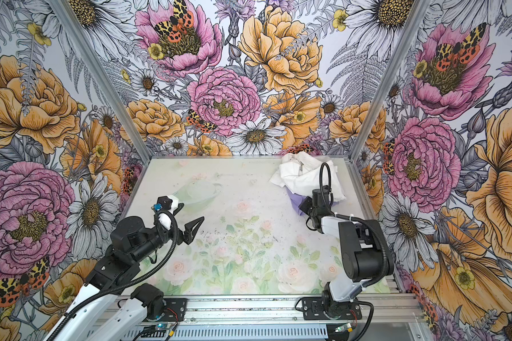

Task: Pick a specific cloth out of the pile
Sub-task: 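Close the right gripper on the purple shirt edge below the white cloth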

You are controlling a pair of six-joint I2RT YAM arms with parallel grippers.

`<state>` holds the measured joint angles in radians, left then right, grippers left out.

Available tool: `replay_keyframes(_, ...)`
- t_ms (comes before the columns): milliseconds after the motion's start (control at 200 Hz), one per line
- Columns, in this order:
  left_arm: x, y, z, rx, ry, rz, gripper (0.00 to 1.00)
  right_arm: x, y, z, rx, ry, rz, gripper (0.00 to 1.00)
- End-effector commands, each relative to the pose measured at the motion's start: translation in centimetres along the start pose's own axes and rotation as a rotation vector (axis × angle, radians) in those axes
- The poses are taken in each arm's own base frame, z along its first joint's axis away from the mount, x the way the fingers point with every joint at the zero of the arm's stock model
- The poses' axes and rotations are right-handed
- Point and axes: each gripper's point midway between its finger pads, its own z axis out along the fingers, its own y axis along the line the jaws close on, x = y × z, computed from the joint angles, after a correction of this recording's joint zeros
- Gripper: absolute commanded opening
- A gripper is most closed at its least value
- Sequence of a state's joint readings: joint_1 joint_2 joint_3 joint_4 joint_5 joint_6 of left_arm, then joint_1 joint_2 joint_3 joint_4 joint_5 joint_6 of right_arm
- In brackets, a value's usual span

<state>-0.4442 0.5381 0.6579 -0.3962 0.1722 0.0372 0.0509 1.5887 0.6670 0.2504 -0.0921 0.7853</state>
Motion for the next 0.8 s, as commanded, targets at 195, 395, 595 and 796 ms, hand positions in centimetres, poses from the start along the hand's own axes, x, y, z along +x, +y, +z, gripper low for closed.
replay_keyframes(195,0.4,0.2,-0.2,-0.019,0.006,0.024,0.99,-4.4,4.2,-3.3,-0.119,-0.117,-0.053,0.0)
replay_keyframes(395,0.4,0.2,-0.2,-0.019,0.005,0.024,0.99,-5.6,5.8,-4.9,-0.157,-0.146,-0.069,0.0)
replay_keyframes(595,0.4,0.2,-0.2,-0.019,0.004,0.025,0.99,-7.0,7.4,-6.6,-0.196,-0.183,-0.085,0.0)
replay_keyframes(796,0.4,0.2,-0.3,-0.022,0.0,0.026,0.99,-8.2,8.8,-8.2,-0.23,-0.215,-0.111,0.0)
